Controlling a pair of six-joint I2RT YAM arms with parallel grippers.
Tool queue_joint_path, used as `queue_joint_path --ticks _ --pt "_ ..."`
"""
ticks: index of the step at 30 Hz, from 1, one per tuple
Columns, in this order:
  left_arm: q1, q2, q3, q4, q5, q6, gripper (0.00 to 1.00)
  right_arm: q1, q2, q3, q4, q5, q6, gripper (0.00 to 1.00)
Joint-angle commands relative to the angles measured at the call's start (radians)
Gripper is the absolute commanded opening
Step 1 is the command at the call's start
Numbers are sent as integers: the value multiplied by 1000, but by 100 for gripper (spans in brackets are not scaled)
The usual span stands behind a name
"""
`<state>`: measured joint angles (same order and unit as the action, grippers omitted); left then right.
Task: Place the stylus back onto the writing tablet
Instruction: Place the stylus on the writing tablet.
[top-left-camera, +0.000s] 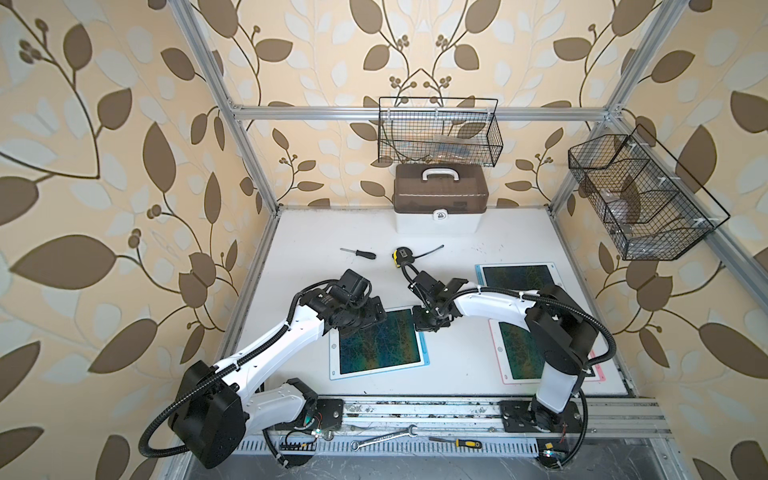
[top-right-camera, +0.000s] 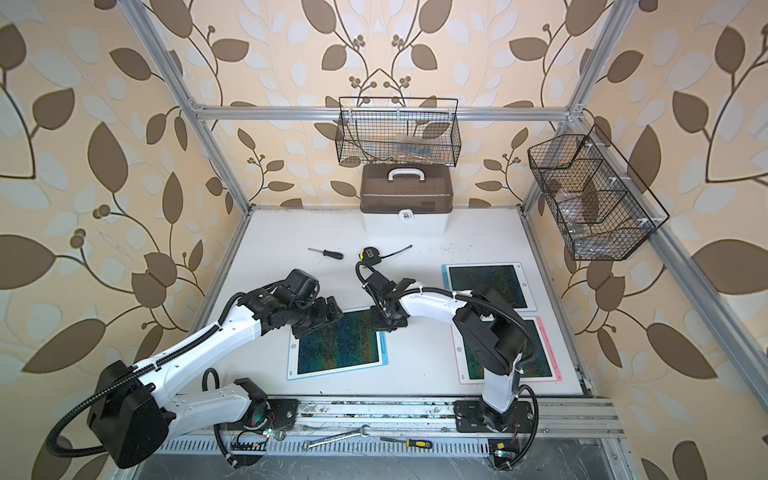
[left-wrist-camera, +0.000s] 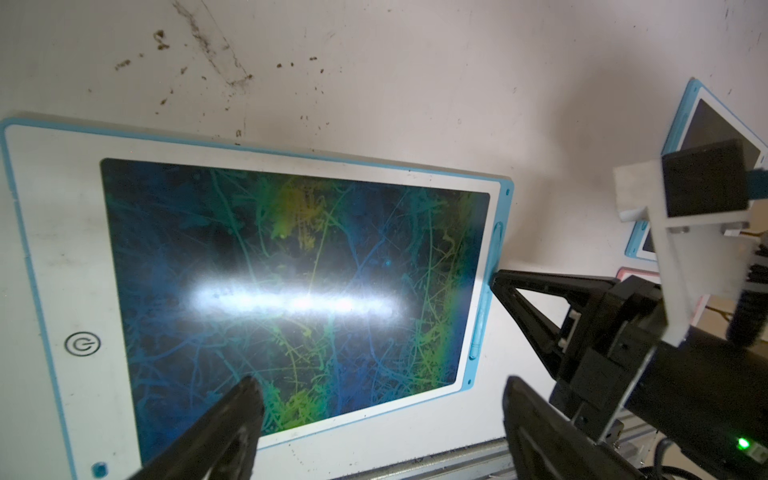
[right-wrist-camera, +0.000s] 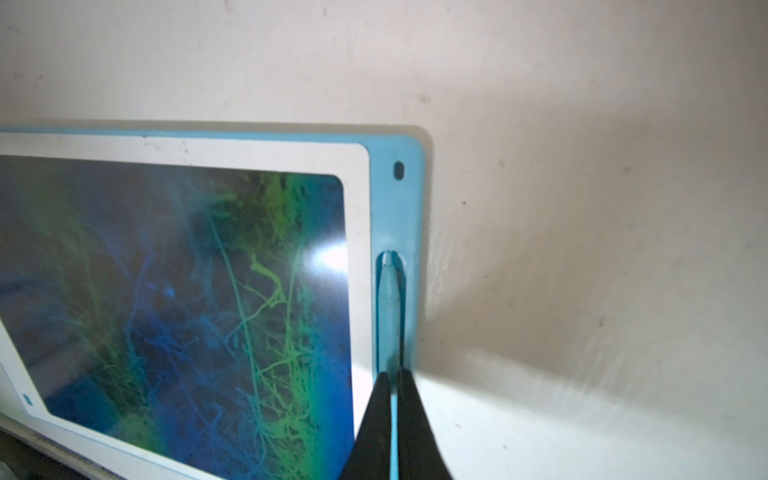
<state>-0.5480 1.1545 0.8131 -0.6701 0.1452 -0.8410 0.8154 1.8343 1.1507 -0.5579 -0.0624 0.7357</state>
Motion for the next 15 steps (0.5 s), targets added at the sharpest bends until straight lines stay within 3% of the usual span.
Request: queue_joint_path --ticks 1,15 --pt "13 -26 -6 -15 -25 -4 91 11 -1 42 -48 38 -8 10" --pt "12 -24 -6 -11 -19 -5 91 37 -19 40 -108 62 -13 11"
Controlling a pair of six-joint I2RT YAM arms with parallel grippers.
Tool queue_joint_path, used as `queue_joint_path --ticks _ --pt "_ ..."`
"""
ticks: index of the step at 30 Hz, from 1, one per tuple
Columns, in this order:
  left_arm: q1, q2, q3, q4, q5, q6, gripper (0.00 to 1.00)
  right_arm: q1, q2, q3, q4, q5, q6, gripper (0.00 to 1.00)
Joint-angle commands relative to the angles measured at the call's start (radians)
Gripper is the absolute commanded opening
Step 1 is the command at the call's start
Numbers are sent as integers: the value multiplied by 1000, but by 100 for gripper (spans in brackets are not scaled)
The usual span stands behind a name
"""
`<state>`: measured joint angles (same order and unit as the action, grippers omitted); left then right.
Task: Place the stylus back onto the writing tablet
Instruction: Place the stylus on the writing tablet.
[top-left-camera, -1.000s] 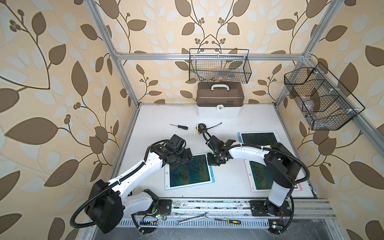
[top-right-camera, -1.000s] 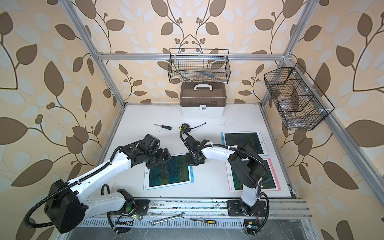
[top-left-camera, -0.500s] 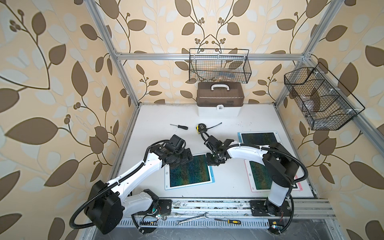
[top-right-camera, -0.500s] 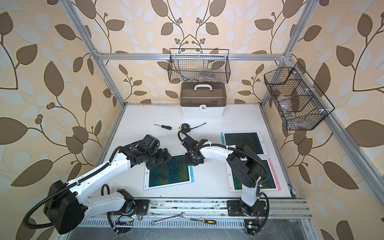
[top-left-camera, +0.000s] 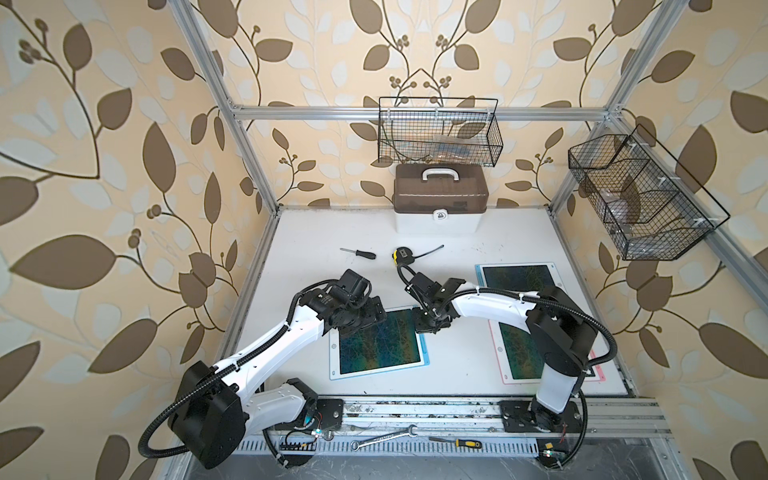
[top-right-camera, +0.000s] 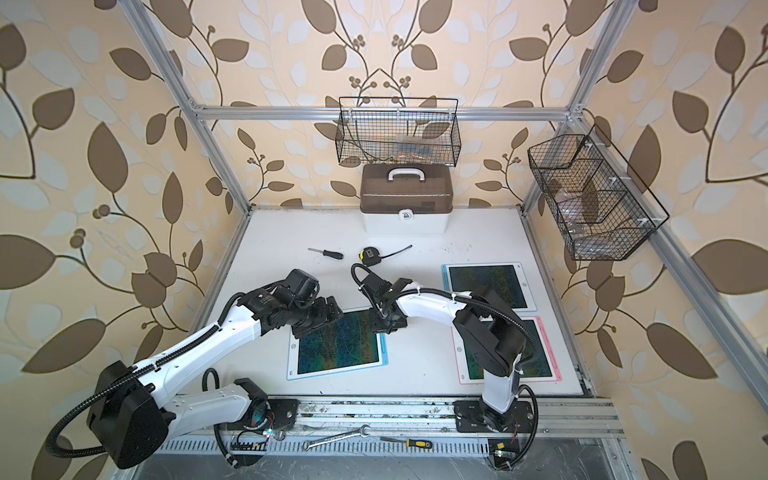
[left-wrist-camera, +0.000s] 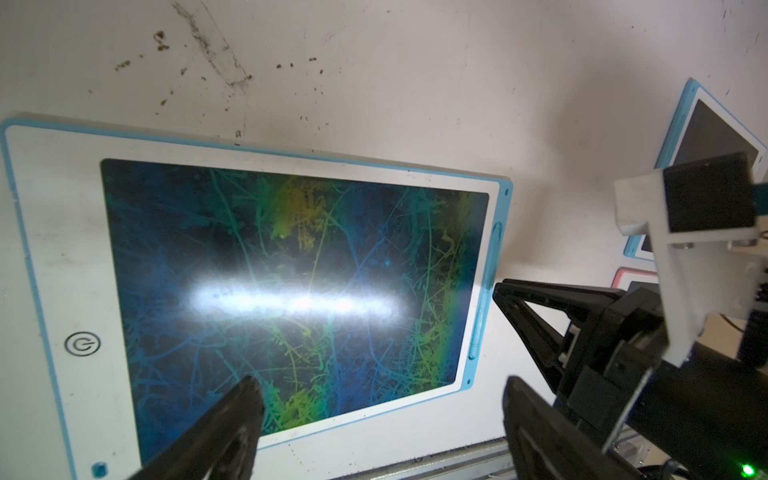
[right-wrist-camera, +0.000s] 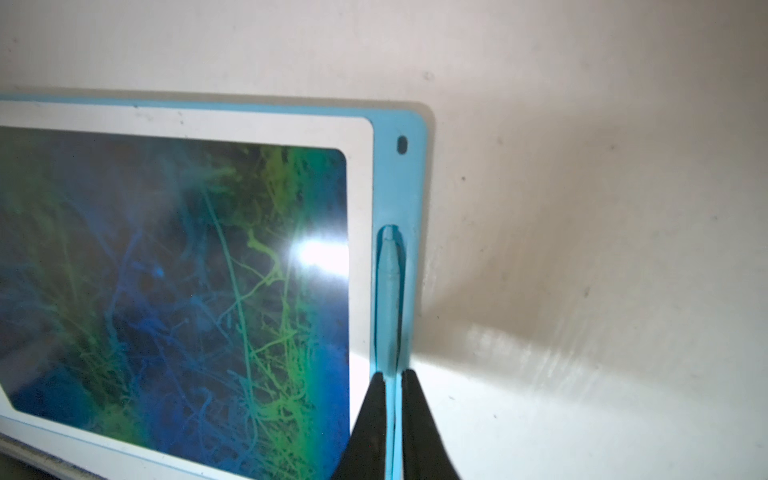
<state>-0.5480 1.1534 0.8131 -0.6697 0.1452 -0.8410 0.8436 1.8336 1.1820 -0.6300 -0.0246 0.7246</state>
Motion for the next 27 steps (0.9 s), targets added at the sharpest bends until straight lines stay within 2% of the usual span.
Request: queue_joint_path --ticks 1,27 --pt "12 -23 -6 -11 -18 -4 91 9 -18 8 -36 25 -2 11" --pt "12 -38 -19 -14 -18 -9 91 21 32 16 -20 -5 -17 3"
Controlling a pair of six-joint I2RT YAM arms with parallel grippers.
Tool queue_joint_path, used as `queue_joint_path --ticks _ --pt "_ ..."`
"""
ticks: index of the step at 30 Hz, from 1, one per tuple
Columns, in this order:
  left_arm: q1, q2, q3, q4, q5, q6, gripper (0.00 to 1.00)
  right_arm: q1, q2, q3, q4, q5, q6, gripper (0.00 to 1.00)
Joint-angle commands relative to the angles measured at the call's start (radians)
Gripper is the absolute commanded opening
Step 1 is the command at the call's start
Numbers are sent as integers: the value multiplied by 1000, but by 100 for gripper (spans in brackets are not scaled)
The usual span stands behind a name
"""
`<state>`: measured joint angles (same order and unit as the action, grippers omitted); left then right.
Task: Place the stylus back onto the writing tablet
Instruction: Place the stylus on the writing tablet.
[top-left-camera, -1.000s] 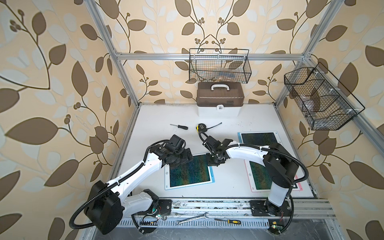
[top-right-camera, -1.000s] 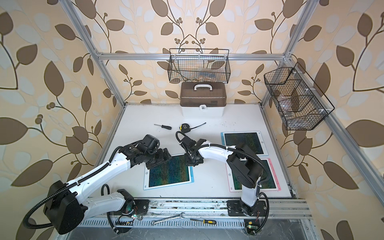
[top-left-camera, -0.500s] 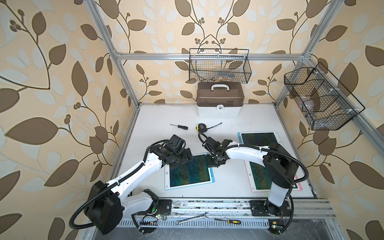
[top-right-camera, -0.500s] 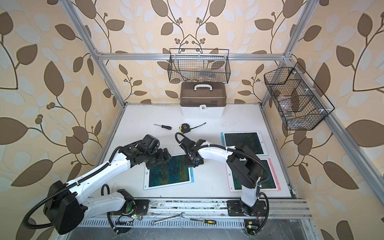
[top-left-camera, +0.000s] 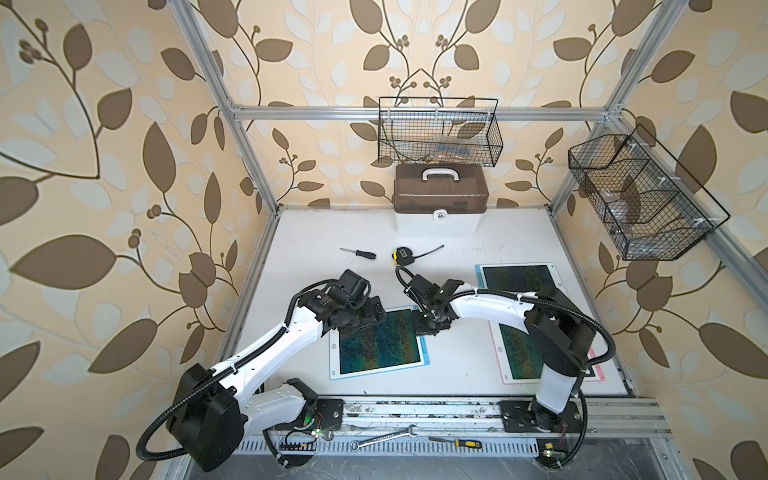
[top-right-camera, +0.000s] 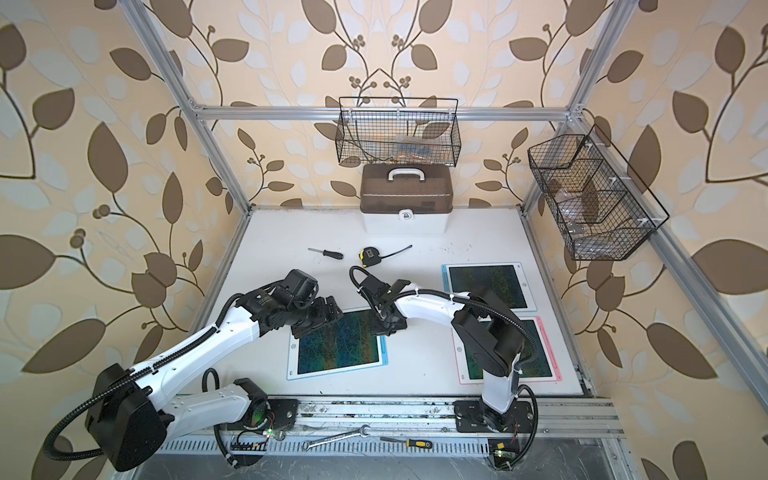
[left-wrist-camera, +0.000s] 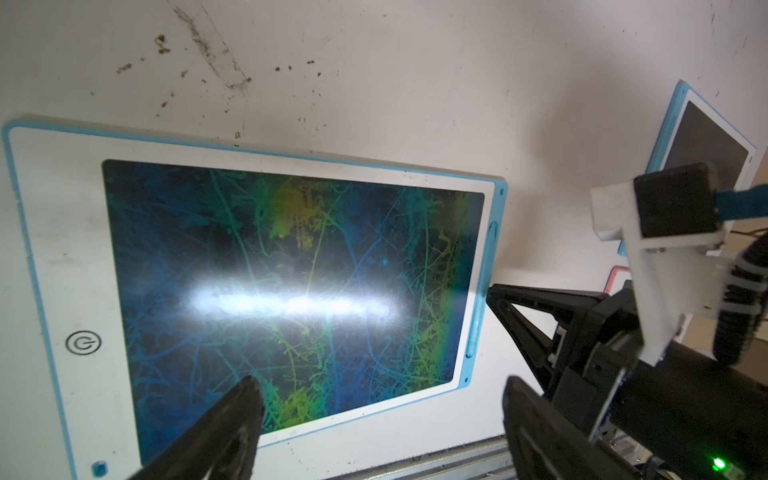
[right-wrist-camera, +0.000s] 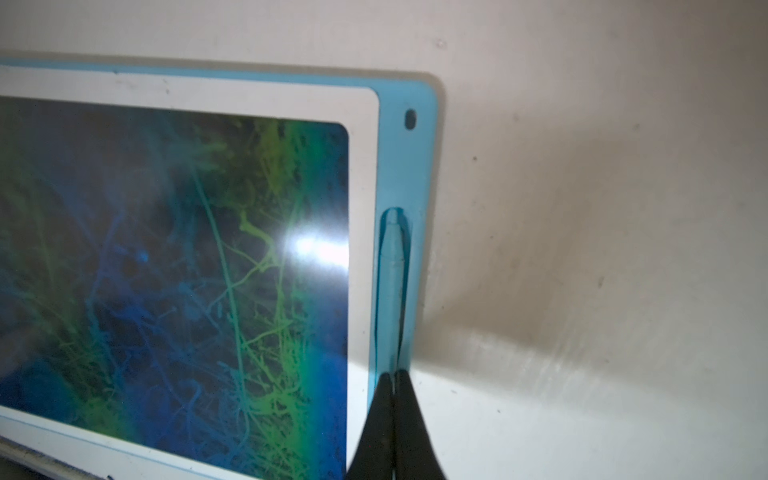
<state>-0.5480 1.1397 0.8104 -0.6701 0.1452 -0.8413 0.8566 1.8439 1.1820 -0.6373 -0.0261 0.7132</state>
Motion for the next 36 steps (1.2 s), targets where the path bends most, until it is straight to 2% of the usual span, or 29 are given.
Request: queue_joint_path --ticks 1,12,22,36 --pt "11 -26 -19 -14 -18 -10 91 8 22 15 -12 -4 -6 3" --pt "11 -47 -37 -16 -24 -18 91 12 44 20 -17 -2 -15 0" --pt "11 -63 -53 -16 -22 -22 91 59 109 107 -140 118 -70 0" --pt "12 -71 -59 -20 -25 -18 91 69 124 137 -182 176 -72 0"
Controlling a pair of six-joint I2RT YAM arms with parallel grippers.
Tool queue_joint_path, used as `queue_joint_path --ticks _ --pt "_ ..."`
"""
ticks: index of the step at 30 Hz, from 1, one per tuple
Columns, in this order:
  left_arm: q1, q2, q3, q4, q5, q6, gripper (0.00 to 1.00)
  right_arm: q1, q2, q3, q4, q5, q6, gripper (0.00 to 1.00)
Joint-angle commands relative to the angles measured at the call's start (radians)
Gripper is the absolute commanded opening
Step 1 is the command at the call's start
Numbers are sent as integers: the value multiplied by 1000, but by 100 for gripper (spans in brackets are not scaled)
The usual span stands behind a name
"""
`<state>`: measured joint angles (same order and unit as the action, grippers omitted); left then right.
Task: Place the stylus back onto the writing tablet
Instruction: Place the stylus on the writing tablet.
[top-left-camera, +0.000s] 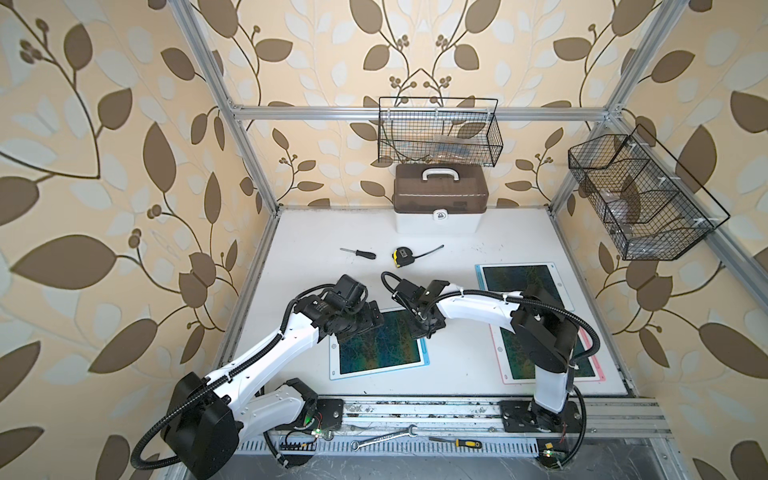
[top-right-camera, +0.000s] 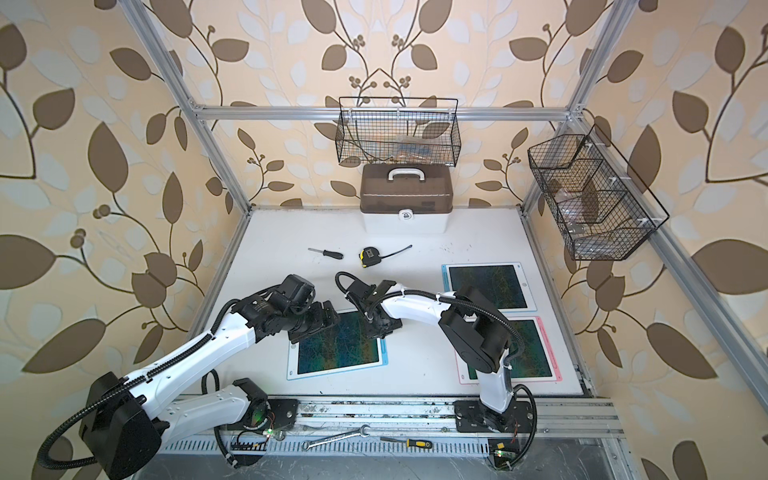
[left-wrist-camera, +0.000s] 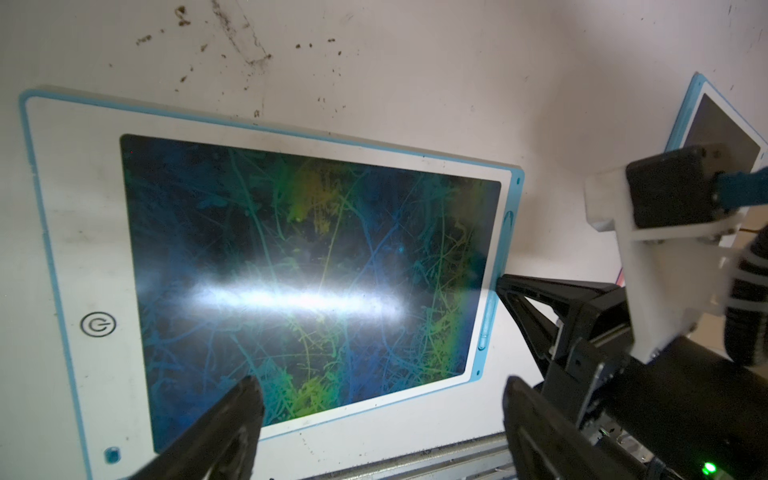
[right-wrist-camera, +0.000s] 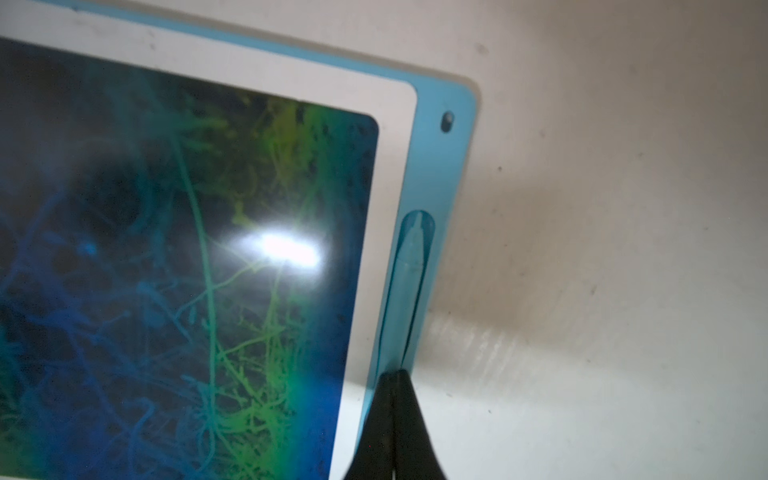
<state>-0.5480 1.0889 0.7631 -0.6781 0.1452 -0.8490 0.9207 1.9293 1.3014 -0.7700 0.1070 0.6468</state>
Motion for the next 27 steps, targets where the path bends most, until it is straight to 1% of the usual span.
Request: queue_joint_path --ticks 1,8,14,18,27 --pt "13 -20 -10 -12 -23 -9 91 6 39 21 -50 45 -6 0" --pt "11 -17 -8 -14 -25 -4 91 14 34 47 -51 44 -6 0" --pt "12 -22 -8 -18 -27 -2 91 12 2 41 -31 24 14 0" --pt "11 -23 -8 -18 -26 -2 91 10 -7 44 -28 19 22 4" --pt "11 -24 -3 -20 -24 -2 91 9 -14 44 -23 20 28 8"
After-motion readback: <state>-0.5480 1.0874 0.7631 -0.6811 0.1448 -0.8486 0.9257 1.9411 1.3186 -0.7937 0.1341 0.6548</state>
